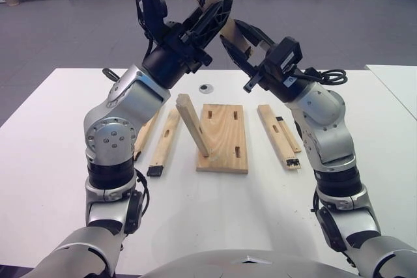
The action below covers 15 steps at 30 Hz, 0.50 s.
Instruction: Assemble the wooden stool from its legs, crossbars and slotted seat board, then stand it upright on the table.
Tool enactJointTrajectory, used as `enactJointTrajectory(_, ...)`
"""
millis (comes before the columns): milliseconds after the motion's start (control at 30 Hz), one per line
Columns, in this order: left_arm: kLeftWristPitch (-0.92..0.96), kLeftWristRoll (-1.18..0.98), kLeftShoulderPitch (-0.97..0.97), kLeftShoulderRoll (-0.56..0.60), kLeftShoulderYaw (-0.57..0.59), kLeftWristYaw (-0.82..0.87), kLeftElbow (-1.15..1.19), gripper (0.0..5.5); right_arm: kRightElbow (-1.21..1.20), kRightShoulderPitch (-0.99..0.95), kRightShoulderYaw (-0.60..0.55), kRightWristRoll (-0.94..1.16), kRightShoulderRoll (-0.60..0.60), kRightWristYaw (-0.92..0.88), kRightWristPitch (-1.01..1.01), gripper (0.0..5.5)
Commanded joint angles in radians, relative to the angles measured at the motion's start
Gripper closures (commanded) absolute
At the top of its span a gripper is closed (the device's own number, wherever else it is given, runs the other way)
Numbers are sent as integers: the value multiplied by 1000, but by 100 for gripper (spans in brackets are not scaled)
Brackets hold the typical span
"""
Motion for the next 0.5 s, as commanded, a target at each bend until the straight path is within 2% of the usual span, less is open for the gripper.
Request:
enactJointTrajectory(33,25,-43,-1,-13,6,-1,-15,450,0,10,6,-4,-6,11,1,419)
enactJointTrajectory(167,38,-36,9,-9,-2,-1,-14,501,3,10,6,-1,-7,18,-1,419)
enactJointTrajectory(267,37,-23,0,-7,6,-5,-6,510,3,11,6,-1,-5,21,5,419)
enactJointTrajectory(300,34,-7,-4,-2,8,-9,0,510,2,13,8,-3,-5,20,12,378)
enactJointTrajectory(400,14,89,-24,47,17,-27,27,511,-8,21,5,-18,0,-2,18,325)
enactJointTrajectory(500,0,136,-54,77,67,-22,74,511,-30,27,-37,13,4,-29,50,319)
